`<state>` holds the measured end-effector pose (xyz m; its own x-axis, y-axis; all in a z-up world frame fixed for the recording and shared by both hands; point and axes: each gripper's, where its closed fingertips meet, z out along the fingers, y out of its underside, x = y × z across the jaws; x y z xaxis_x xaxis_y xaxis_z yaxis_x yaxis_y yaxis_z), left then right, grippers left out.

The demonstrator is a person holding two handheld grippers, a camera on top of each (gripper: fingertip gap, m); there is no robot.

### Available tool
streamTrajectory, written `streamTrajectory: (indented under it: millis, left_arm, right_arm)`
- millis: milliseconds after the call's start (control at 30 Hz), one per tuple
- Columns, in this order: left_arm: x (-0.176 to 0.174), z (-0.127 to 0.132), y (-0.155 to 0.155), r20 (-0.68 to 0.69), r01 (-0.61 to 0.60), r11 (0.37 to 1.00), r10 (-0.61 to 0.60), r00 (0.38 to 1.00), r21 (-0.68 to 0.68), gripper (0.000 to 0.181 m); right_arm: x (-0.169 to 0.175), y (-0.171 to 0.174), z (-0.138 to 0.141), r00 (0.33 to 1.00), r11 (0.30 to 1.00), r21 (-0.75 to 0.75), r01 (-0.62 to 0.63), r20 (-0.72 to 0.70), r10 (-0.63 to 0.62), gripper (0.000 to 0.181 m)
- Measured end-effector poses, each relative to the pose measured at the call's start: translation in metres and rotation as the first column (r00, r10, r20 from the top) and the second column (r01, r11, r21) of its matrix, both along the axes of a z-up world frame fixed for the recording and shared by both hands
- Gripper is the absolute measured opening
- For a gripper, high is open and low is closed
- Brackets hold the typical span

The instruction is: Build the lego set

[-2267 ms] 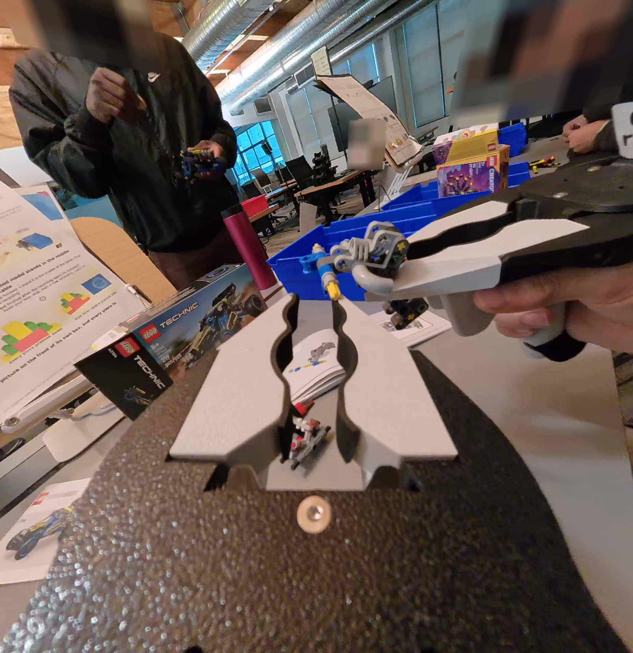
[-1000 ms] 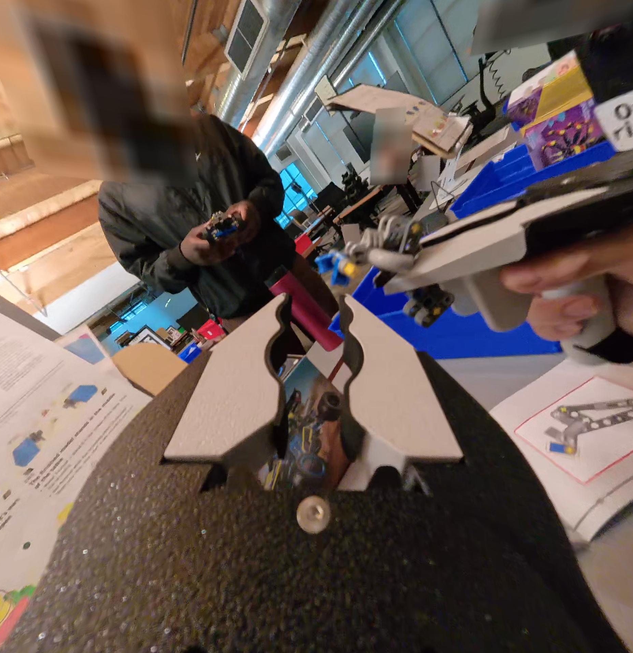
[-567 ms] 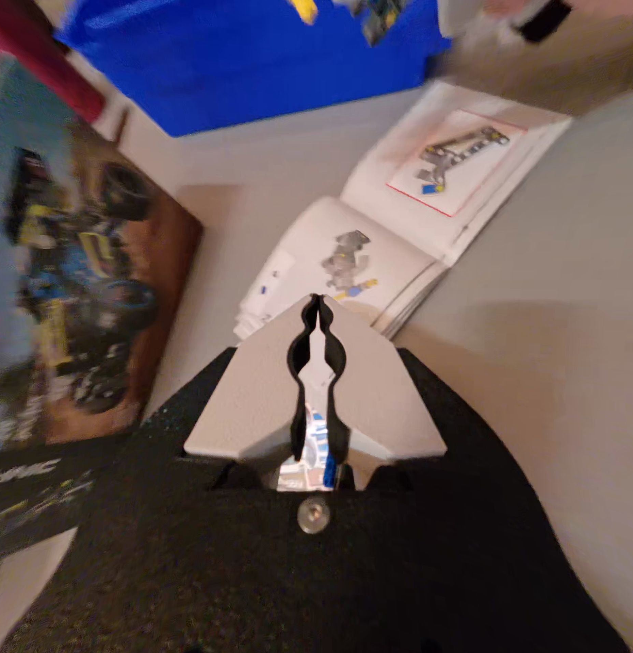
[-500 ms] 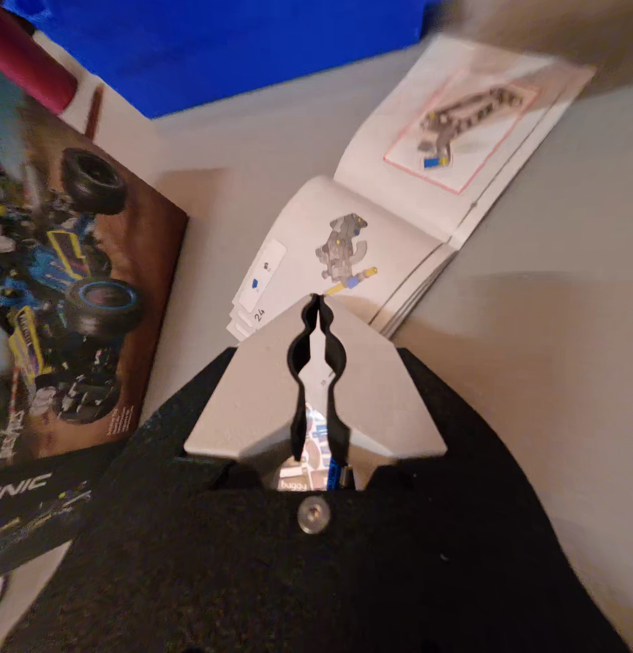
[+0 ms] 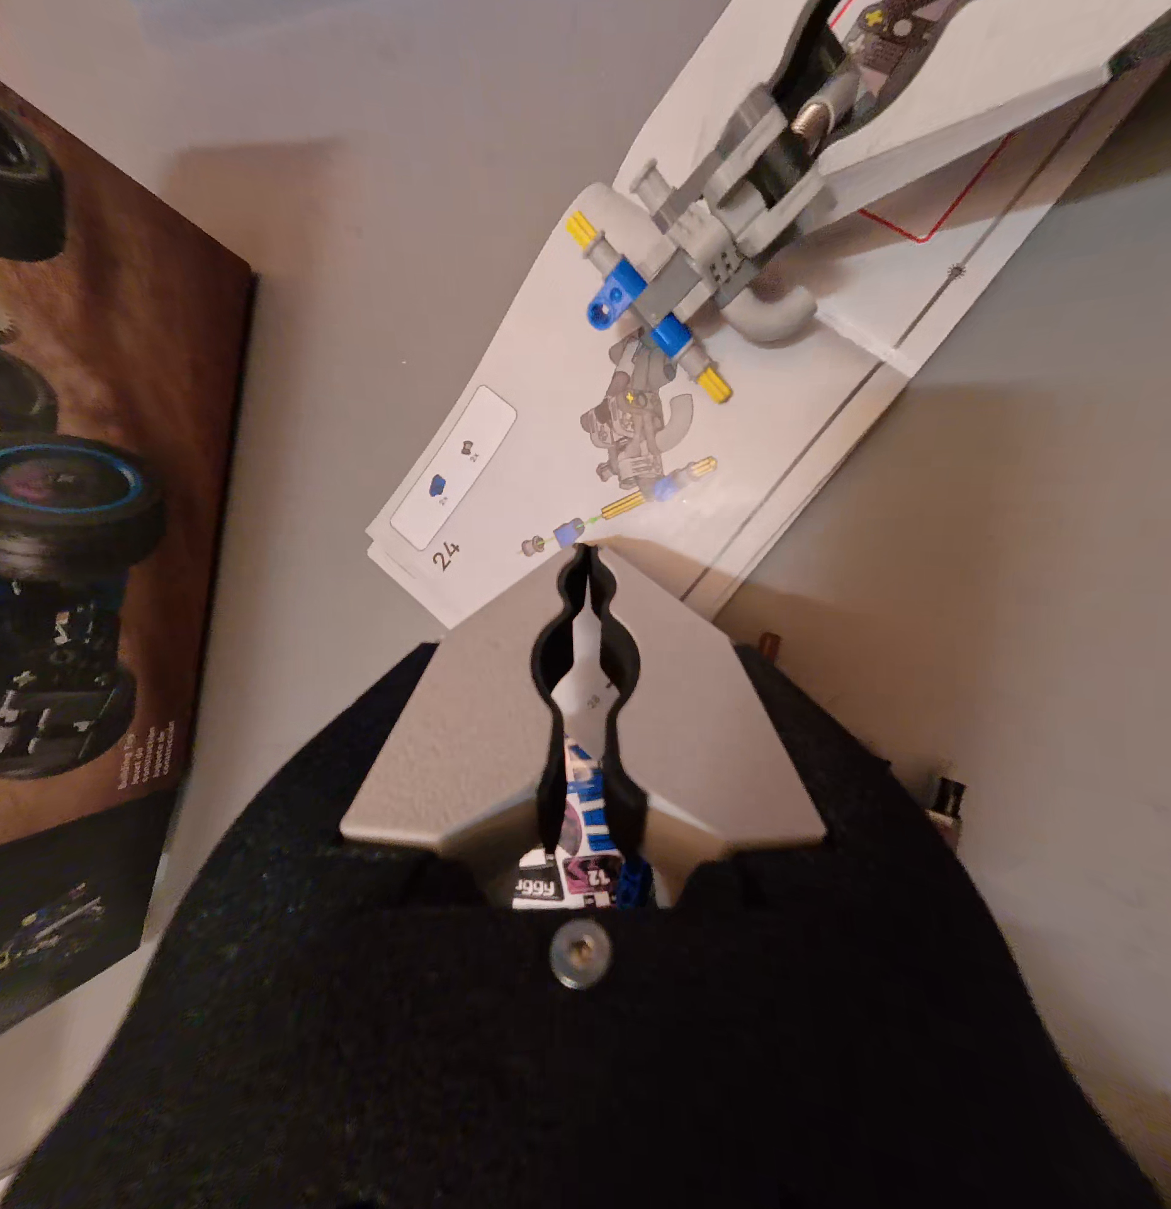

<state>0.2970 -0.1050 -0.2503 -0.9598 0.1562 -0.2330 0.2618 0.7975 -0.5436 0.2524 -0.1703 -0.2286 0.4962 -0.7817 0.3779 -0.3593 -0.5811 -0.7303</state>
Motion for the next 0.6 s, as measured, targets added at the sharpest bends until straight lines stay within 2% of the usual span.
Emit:
streamTrajectory:
  millis: [233,333,433,500,600]
  left_arm:
    - [0.000,0.000,0.000,-0.015,-0.011,1.000,0.011,1.000,-0.006,0.000]
    - [0.004,0.005,0.000,0.022,-0.027,0.999,0.027,0.999,-0.021,0.000]
    - [0.003,0.038,-0.011,0.008,-0.035,0.981,0.037,0.999,-0.190,0.000]
    - [-0.002,0.066,-0.020,0.002,-0.022,0.943,0.024,1.000,-0.331,0.000]
    - [-0.013,0.086,-0.025,0.112,0.095,0.905,-0.053,0.992,-0.416,0.002]
  right_arm:
    - [0.000,0.000,-0.002,1.000,1.000,0.008,0.002,-0.010,-0.002,0.010]
    - [0.002,0.000,0.000,1.000,1.000,0.003,-0.001,0.020,0.001,0.010]
    - [0.006,-0.001,0.013,0.991,0.998,-0.068,-0.012,0.135,0.021,0.010]
    - [0.007,0.001,0.024,0.975,0.990,-0.139,-0.017,0.217,0.047,0.010]
    - [0.007,0.003,0.040,0.948,0.982,-0.190,-0.001,0.314,0.062,0.011]
